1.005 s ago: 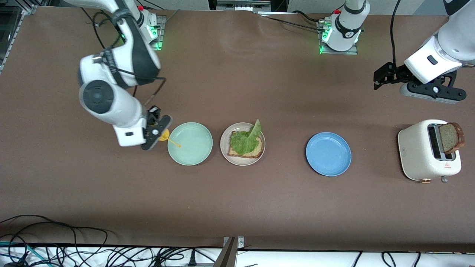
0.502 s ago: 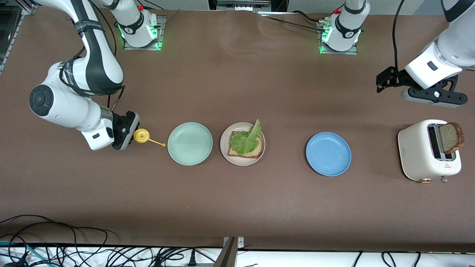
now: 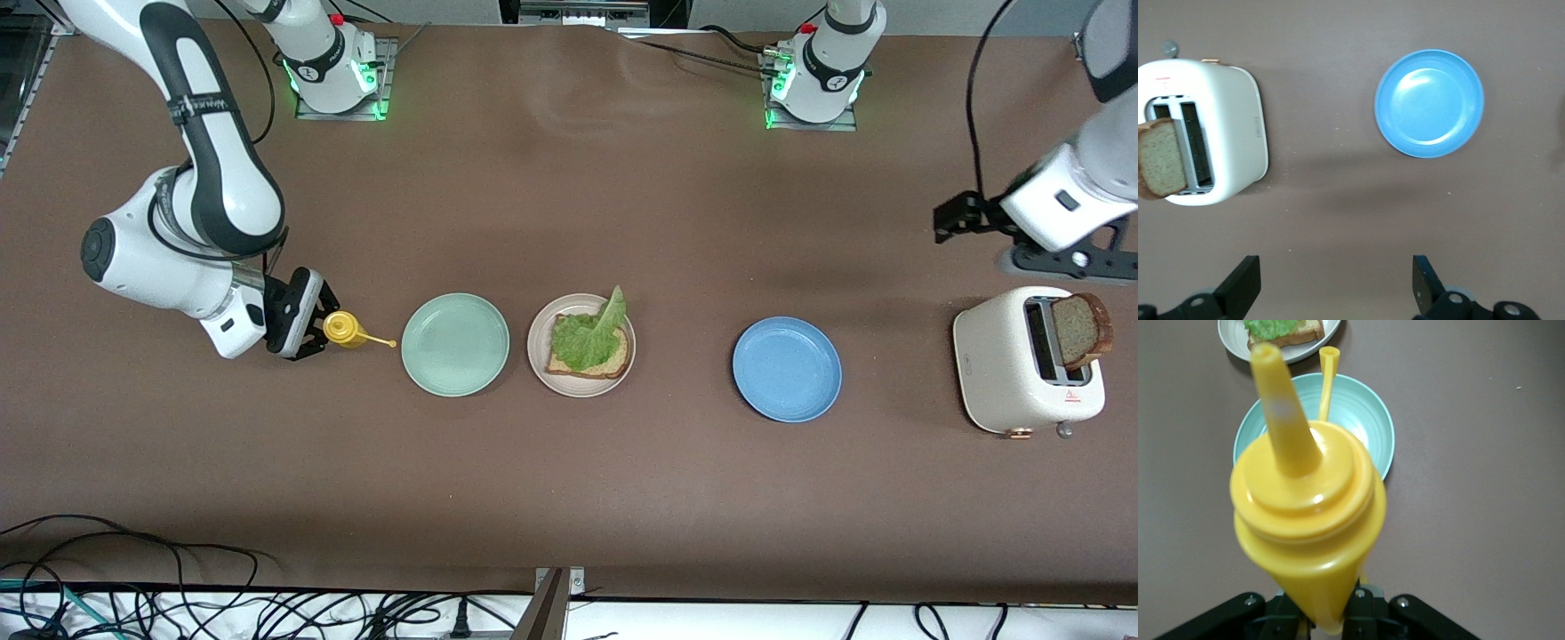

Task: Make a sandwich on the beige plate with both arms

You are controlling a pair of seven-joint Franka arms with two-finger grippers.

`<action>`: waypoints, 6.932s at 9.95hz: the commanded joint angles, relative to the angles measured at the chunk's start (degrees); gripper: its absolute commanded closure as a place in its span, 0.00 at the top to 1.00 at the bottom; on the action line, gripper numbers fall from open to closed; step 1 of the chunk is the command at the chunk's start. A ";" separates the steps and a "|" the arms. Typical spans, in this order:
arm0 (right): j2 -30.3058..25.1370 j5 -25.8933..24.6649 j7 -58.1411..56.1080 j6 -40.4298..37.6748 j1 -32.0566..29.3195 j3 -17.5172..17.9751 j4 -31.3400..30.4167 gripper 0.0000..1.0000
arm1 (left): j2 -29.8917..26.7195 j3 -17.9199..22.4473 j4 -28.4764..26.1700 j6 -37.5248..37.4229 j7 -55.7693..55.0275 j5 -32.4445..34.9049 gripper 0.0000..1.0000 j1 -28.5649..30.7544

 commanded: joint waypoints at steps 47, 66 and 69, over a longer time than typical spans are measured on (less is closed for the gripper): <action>-20.12 -38.55 97.61 -39.79 -12.23 4.92 12.02 1.00 | 45.43 -15.56 17.46 28.00 -3.20 -47.14 0.00 -13.36; -18.80 -39.08 101.22 -34.34 -11.09 8.09 13.86 1.00 | 36.61 -11.79 14.74 22.86 9.08 -21.22 1.00 -5.64; -18.80 -39.43 101.66 -34.07 -11.00 8.26 13.95 1.00 | 27.47 -11.61 14.74 12.24 -3.91 -7.21 1.00 -4.93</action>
